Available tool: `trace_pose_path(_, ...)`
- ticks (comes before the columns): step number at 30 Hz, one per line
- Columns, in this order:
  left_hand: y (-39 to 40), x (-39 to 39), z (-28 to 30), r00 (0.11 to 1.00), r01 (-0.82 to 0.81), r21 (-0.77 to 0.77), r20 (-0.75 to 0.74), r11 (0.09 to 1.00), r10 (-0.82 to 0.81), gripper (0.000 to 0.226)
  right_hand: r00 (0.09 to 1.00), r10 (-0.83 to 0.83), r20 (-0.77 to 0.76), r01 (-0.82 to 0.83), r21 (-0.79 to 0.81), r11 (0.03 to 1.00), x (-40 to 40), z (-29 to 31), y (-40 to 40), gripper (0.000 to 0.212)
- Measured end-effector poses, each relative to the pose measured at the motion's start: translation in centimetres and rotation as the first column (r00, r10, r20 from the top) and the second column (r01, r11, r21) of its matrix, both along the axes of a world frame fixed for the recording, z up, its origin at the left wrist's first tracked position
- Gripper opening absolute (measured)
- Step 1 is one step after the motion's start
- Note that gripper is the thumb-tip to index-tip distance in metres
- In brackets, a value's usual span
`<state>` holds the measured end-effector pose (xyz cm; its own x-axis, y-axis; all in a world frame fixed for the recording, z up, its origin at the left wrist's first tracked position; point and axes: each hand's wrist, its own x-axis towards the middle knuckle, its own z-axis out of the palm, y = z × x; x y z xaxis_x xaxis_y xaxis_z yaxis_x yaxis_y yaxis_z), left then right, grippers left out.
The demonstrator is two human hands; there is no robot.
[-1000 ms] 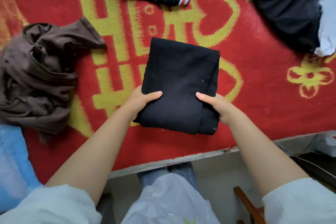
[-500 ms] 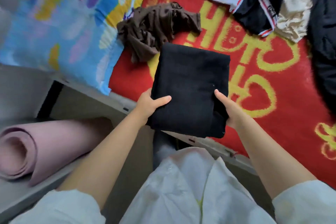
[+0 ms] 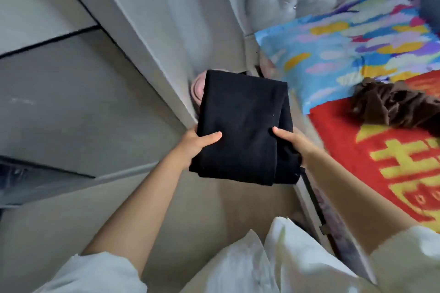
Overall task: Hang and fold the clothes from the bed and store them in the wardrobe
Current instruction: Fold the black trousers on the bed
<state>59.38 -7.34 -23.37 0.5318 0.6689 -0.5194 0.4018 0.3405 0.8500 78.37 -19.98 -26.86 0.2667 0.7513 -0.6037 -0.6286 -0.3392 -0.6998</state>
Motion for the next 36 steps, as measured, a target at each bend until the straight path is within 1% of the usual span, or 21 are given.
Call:
trace_pose_path(2,1.4,-10.3,1.0,0.990,-0.141,0.028,0.003,0.990,0.141,0.021,0.989,0.144,0.025,-0.145,0.060,0.988,-8.4,1.6,4.4,0.032)
trace_pose_path(3,1.6,-14.1,1.5,0.983,-0.181,0.037,-0.004,0.983,0.182,0.022,0.981,0.192,0.031,-0.194,0.065,0.979,-11.7,1.8,6.0,0.035)
trace_pose_path(5,2.2,-18.5,2.0,0.971,-0.233,0.044,-0.045,0.971,0.235,0.025,0.977,0.213,0.023,-0.215,0.093,0.972,-15.8,2.7,7.7,0.035)
trace_pose_path(7,3.0,-27.3,3.5,0.932,-0.356,0.080,-0.037,0.931,0.359,0.030,0.948,0.312,0.061,-0.318,0.122,0.940,-23.8,3.3,10.8,0.037)
trace_pose_path(9,3.8,-33.3,4.5,0.897,-0.438,0.092,-0.021,0.894,0.441,0.032,0.914,0.397,0.082,-0.405,0.175,0.897,-29.4,4.7,13.4,0.041)
trace_pose_path(11,4.2,-38.5,5.4,0.831,-0.557,0.040,0.049,0.830,0.555,0.032,0.862,0.481,0.158,-0.506,0.218,0.834,-34.5,6.2,15.6,0.042)
trace_pose_path(12,4.7,-42.0,6.0,0.769,-0.634,0.004,0.114,0.773,0.629,0.032,0.829,0.524,0.194,-0.558,0.245,0.793,-38.0,7.2,17.4,0.041)
trace_pose_path(13,4.9,-43.4,6.3,0.734,-0.667,-0.030,0.148,0.744,0.663,0.033,0.810,0.542,0.225,-0.586,0.256,0.769,-39.4,7.6,18.2,0.041)
trace_pose_path(14,5.8,-46.4,7.0,0.682,-0.716,-0.033,0.179,0.697,0.709,0.032,0.772,0.582,0.256,-0.636,0.275,0.722,-42.5,8.7,20.2,0.043)
trace_pose_path(16,7.0,-50.8,7.8,0.629,-0.768,-0.008,0.172,0.640,0.758,0.033,0.709,0.629,0.320,-0.705,0.292,0.646,-47.0,10.1,22.9,0.045)
trace_pose_path(18,8.5,-54.0,8.6,0.597,-0.796,0.005,0.175,0.605,0.783,0.032,0.675,0.648,0.354,-0.738,0.323,0.592,-50.4,11.1,25.7,0.046)
trace_pose_path(21,12.2,-60.2,10.9,0.525,-0.847,0.050,0.231,0.529,0.819,0.026,0.606,0.666,0.436,-0.795,0.358,0.489,-57.4,13.2,31.6,0.044)
trace_pose_path(23,15.3,-64.1,12.5,0.504,-0.861,0.086,0.264,0.501,0.822,0.029,0.594,0.664,0.455,-0.802,0.396,0.447,-61.8,14.7,35.6,0.046)
trace_pose_path(26,19.7,-69.7,14.5,0.472,-0.881,0.110,0.270,0.460,0.839,0.031,0.569,0.678,0.464,-0.814,0.437,0.384,-67.9,16.2,41.0,0.053)
trace_pose_path(29,23.8,-75.6,16.4,0.426,-0.905,0.123,0.283,0.408,0.859,0.031,0.557,0.702,0.443,-0.815,0.456,0.359,-74.1,17.9,46.2,0.044)
trace_pose_path(31,25.9,-78.8,17.1,0.415,-0.910,0.138,0.279,0.392,0.866,0.031,0.553,0.713,0.431,-0.816,0.455,0.358,-77.2,19.0,48.8,0.041)
trace_pose_path(33,27.9,-81.8,17.5,0.412,-0.911,0.143,0.276,0.387,0.868,0.035,0.543,0.712,0.446,-0.825,0.444,0.351,-80.3,19.9,51.2,0.040)
trace_pose_path(36,32.1,-87.0,18.0,0.431,-0.902,0.161,0.281,0.400,0.858,0.041,0.564,0.705,0.429,-0.817,0.413,0.403,-85.6,20.8,55.5,0.046)
